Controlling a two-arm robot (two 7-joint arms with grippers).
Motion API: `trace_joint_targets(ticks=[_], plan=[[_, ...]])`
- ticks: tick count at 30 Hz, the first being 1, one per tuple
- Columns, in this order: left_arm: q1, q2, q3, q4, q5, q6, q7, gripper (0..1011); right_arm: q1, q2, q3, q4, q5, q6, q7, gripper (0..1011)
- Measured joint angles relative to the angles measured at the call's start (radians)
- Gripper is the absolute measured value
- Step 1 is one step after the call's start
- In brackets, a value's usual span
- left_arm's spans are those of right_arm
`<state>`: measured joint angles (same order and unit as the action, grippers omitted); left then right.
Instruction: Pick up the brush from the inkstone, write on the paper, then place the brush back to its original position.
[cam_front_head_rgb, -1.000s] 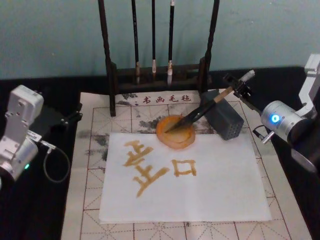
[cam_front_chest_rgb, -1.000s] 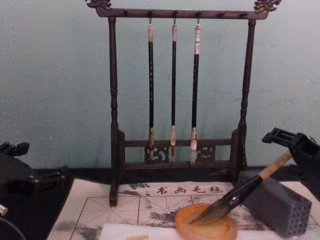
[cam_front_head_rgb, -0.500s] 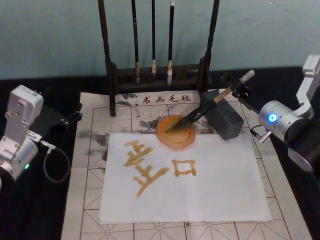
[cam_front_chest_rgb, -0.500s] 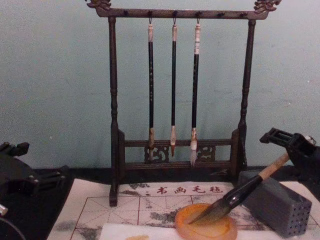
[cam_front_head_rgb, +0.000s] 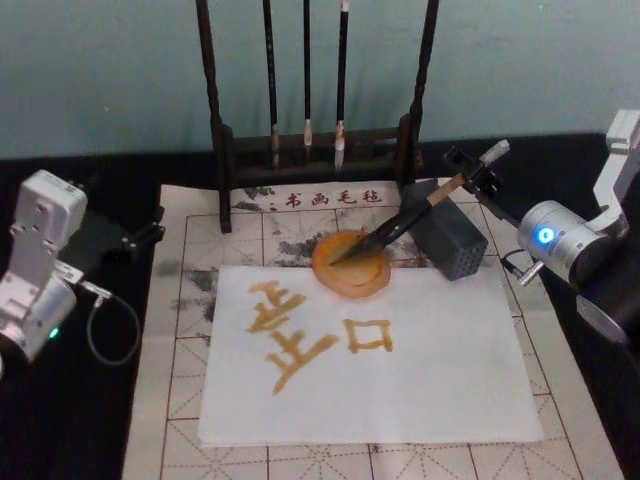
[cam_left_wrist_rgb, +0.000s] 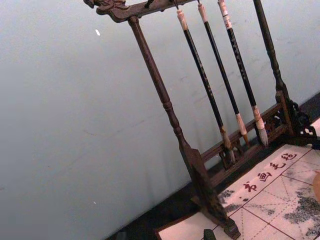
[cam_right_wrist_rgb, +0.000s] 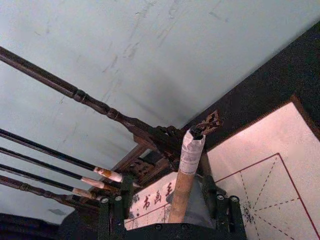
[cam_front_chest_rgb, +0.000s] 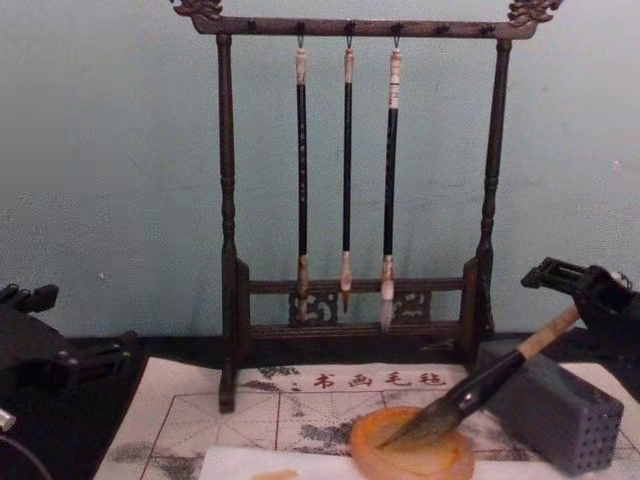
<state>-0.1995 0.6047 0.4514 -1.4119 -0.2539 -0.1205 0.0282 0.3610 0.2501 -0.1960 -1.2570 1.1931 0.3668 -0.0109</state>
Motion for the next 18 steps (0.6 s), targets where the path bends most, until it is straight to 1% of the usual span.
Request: trace_joint_targets(ticks=[4, 5, 6, 7, 8, 10, 12, 13, 14, 17, 18], plan=[[0.000, 0.000, 0.000, 0.000, 0.000, 0.000, 0.000, 1001, 0.000, 0.000, 0.000, 0.000, -0.001, 0.000, 0.001, 840], [0.000, 0.000, 0.000, 0.000, 0.000, 0.000, 0.000, 1001, 0.000, 0.000, 0.000, 0.000, -0.001, 0.001, 0.001, 796], [0.000, 0.000, 0.000, 0.000, 0.000, 0.000, 0.000, 1001, 0.000, 0.000, 0.000, 0.000, -0.001, 0.001, 0.001, 778], [0.000, 0.000, 0.000, 0.000, 0.000, 0.000, 0.000, 1001, 0.000, 0.000, 0.001, -0.001, -0.001, 0.001, 0.001, 722], [0.000, 0.000, 0.000, 0.000, 0.000, 0.000, 0.000, 1001, 0.000, 0.000, 0.001, -0.001, -0.001, 0.001, 0.002, 722], [0.000, 0.000, 0.000, 0.000, 0.000, 0.000, 0.000, 1001, -0.001, 0.000, 0.001, -0.001, -0.001, 0.001, 0.002, 666], [0.000, 0.000, 0.000, 0.000, 0.000, 0.000, 0.000, 1001, -0.001, 0.000, 0.001, -0.001, -0.001, 0.001, 0.002, 586], [0.000, 0.000, 0.000, 0.000, 0.000, 0.000, 0.000, 1001, -0.001, 0.000, 0.001, -0.001, -0.001, 0.001, 0.002, 570], [0.000, 0.000, 0.000, 0.000, 0.000, 0.000, 0.000, 1001, -0.001, 0.000, 0.001, -0.001, -0.001, 0.002, 0.002, 512], [0.000, 0.000, 0.000, 0.000, 0.000, 0.000, 0.000, 1001, -0.001, 0.000, 0.001, -0.001, -0.001, 0.002, 0.003, 445], [0.000, 0.000, 0.000, 0.000, 0.000, 0.000, 0.000, 1001, -0.001, 0.000, 0.001, -0.001, -0.001, 0.002, 0.003, 404]])
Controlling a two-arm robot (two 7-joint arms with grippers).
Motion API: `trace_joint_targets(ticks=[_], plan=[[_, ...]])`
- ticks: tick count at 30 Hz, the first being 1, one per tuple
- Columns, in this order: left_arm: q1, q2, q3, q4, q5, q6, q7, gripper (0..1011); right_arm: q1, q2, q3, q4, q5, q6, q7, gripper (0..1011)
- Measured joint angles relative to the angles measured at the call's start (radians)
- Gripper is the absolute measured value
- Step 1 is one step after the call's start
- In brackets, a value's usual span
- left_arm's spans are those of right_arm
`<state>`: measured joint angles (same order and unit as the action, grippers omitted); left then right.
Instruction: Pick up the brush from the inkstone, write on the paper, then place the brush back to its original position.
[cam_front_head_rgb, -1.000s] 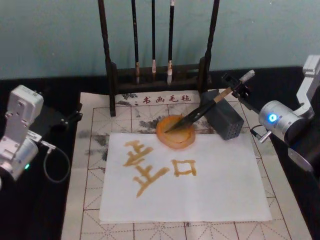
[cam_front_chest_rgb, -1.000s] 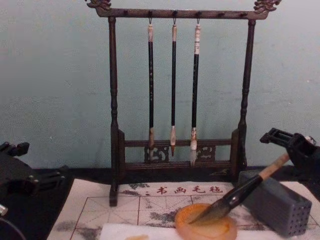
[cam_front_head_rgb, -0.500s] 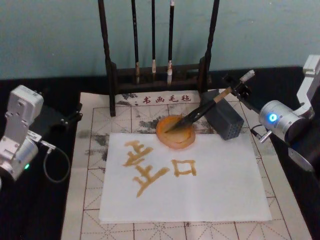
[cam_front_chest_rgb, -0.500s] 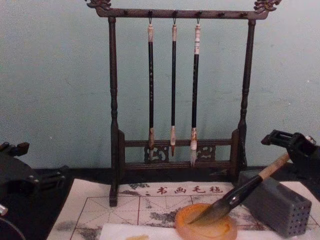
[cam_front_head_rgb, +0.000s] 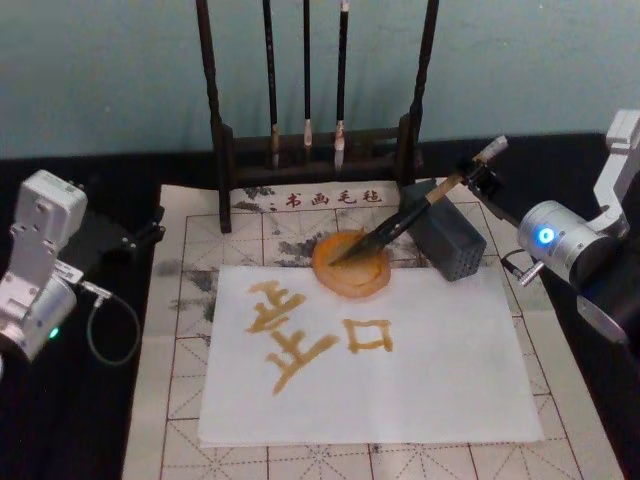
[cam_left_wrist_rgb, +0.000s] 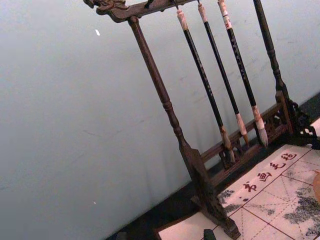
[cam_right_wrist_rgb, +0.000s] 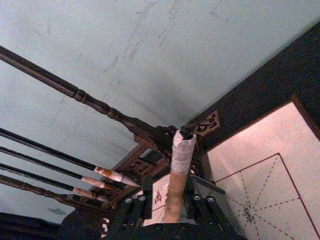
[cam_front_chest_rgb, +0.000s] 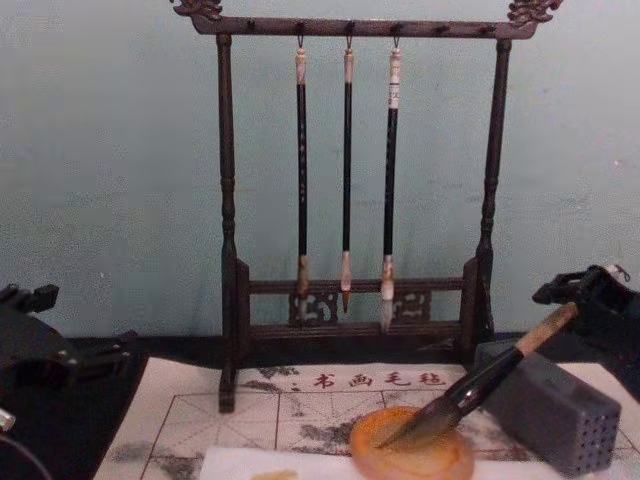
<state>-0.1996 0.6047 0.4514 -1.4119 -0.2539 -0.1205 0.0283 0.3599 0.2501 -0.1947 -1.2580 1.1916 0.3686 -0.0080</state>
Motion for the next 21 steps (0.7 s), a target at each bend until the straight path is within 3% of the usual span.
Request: trace_joint_targets(ticks=[7, 21], plan=[[0.000, 0.000, 0.000, 0.000, 0.000, 0.000, 0.000, 1001, 0.000, 0.000, 0.000, 0.000, -0.001, 0.000, 0.000, 187], [0.000, 0.000, 0.000, 0.000, 0.000, 0.000, 0.000, 1001, 0.000, 0.000, 0.000, 0.000, -0.001, 0.000, 0.000, 183]])
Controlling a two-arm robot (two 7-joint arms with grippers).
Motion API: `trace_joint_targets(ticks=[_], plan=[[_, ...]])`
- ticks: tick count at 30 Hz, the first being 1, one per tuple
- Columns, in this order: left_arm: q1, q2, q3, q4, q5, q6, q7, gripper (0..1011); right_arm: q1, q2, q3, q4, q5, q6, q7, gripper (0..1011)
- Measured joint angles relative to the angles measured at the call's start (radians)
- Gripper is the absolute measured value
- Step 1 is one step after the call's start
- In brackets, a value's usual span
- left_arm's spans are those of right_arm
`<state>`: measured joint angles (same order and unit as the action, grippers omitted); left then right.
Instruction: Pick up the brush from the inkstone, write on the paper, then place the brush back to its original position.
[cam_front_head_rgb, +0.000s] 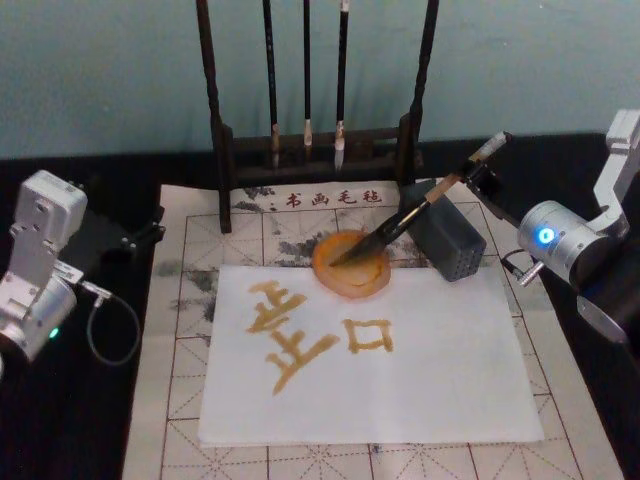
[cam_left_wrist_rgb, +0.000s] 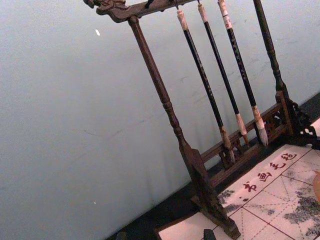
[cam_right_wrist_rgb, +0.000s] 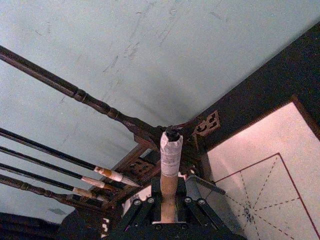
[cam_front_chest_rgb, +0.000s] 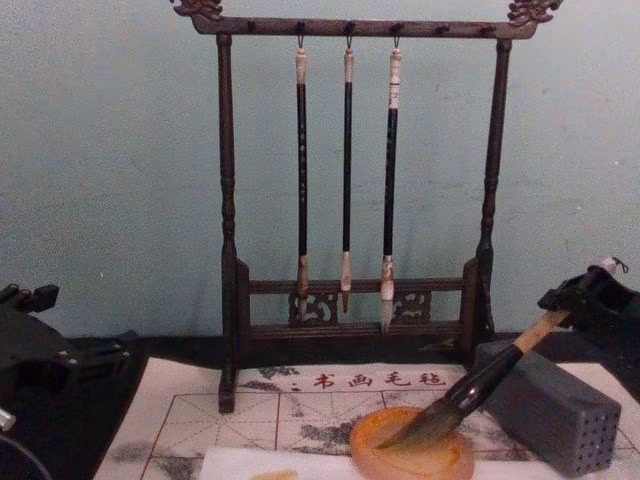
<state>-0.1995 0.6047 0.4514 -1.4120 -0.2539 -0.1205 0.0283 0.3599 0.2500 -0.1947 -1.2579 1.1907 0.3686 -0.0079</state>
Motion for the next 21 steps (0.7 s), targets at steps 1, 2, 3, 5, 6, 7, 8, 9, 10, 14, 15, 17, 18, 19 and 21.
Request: trace_joint_targets(ticks=[1, 2, 3, 5, 6, 7, 8, 9, 10, 14, 15, 17, 18, 19, 21], plan=[[0.000, 0.000, 0.000, 0.000, 0.000, 0.000, 0.000, 1001, 0.000, 0.000, 0.000, 0.000, 0.000, 0.000, 0.000, 184], [0.000, 0.000, 0.000, 0.000, 0.000, 0.000, 0.000, 1001, 0.000, 0.000, 0.000, 0.000, 0.000, 0.000, 0.000, 184], [0.000, 0.000, 0.000, 0.000, 0.000, 0.000, 0.000, 1001, 0.000, 0.000, 0.000, 0.000, 0.000, 0.000, 0.000, 184], [0.000, 0.000, 0.000, 0.000, 0.000, 0.000, 0.000, 1001, 0.000, 0.000, 0.000, 0.000, 0.000, 0.000, 0.000, 183], [0.000, 0.000, 0.000, 0.000, 0.000, 0.000, 0.000, 1001, 0.000, 0.000, -0.001, 0.000, 0.000, -0.001, 0.000, 184], [0.000, 0.000, 0.000, 0.000, 0.000, 0.000, 0.000, 1001, 0.000, 0.002, -0.003, 0.000, 0.001, -0.004, 0.000, 183], [0.000, 0.000, 0.000, 0.000, 0.000, 0.000, 0.000, 1001, 0.000, 0.004, -0.008, -0.003, 0.001, -0.010, 0.002, 183], [0.000, 0.000, 0.000, 0.000, 0.000, 0.000, 0.000, 1001, 0.000, 0.006, -0.011, -0.005, 0.001, -0.014, 0.002, 183], [0.000, 0.000, 0.000, 0.000, 0.000, 0.000, 0.000, 1001, 0.000, 0.007, -0.014, -0.006, 0.001, -0.017, 0.002, 184], [0.000, 0.000, 0.000, 0.000, 0.000, 0.000, 0.000, 1001, 0.000, 0.016, -0.027, -0.017, 0.000, -0.033, 0.009, 183], [0.000, 0.000, 0.000, 0.000, 0.000, 0.000, 0.000, 1001, 0.000, 0.018, -0.030, -0.020, 0.000, -0.036, 0.010, 183], [0.000, 0.000, 0.000, 0.000, 0.000, 0.000, 0.000, 1001, -0.002, 0.026, -0.039, -0.033, -0.001, -0.052, 0.018, 183], [0.000, 0.000, 0.000, 0.000, 0.000, 0.000, 0.000, 1001, -0.003, 0.028, -0.042, -0.036, -0.003, -0.056, 0.020, 183], [0.000, 0.000, 0.000, 0.000, 0.000, 0.000, 0.000, 1001, -0.004, 0.030, -0.045, -0.040, -0.004, -0.060, 0.022, 183], [0.000, 0.000, 0.000, 0.000, 0.000, 0.000, 0.000, 1001, -0.006, 0.036, -0.054, -0.048, -0.009, -0.074, 0.028, 183]])
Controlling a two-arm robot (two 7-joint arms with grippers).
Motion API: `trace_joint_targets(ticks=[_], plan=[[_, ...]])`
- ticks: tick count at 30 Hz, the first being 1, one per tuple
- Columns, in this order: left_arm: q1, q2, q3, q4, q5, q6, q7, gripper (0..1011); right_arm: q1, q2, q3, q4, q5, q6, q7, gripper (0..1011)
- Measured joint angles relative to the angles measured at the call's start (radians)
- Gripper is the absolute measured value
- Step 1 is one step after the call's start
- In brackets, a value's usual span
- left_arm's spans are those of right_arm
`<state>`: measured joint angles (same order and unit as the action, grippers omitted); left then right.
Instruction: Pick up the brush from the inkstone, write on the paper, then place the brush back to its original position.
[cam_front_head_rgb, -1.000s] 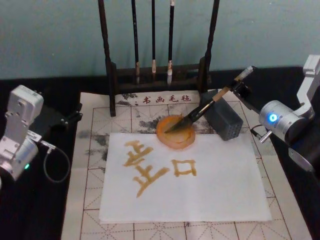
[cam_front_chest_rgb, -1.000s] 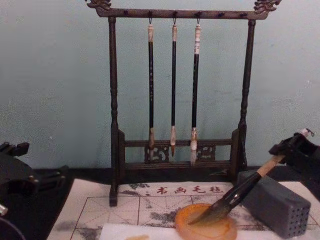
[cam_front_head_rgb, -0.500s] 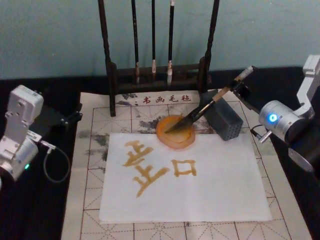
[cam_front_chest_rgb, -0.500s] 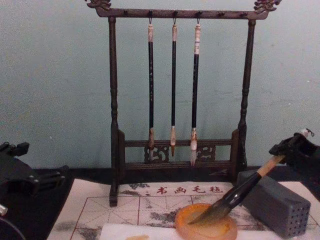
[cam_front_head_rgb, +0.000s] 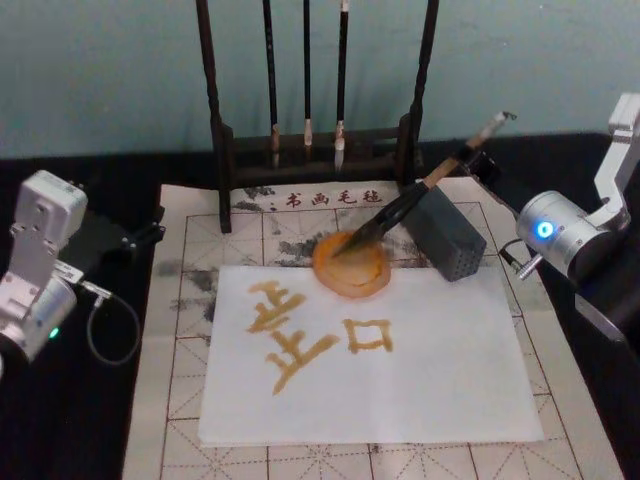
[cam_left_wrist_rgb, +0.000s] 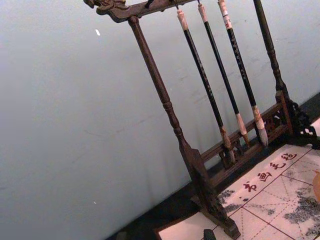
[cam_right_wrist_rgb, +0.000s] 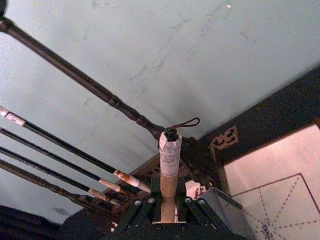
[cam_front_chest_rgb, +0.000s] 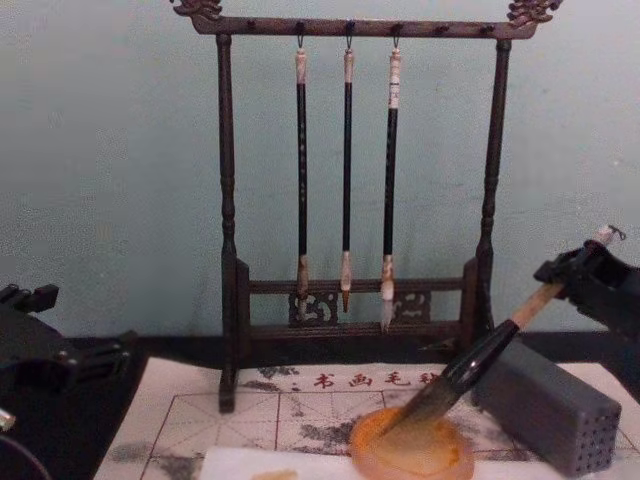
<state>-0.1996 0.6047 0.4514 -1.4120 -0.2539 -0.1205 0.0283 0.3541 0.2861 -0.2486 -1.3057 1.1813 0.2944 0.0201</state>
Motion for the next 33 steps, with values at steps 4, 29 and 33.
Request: trace_joint_targets(ticks=[4, 29, 33], plan=[[0.000, 0.000, 0.000, 0.000, 0.000, 0.000, 0.000, 1001, -0.004, 0.012, -0.018, -0.011, -0.017, -0.027, 0.010, 183], [0.000, 0.000, 0.000, 0.000, 0.000, 0.000, 0.000, 1001, -0.041, 0.074, -0.060, -0.055, -0.125, -0.171, 0.039, 183], [0.000, 0.000, 0.000, 0.000, 0.000, 0.000, 0.000, 1001, -0.048, 0.077, -0.057, -0.064, -0.146, -0.182, 0.049, 183]])
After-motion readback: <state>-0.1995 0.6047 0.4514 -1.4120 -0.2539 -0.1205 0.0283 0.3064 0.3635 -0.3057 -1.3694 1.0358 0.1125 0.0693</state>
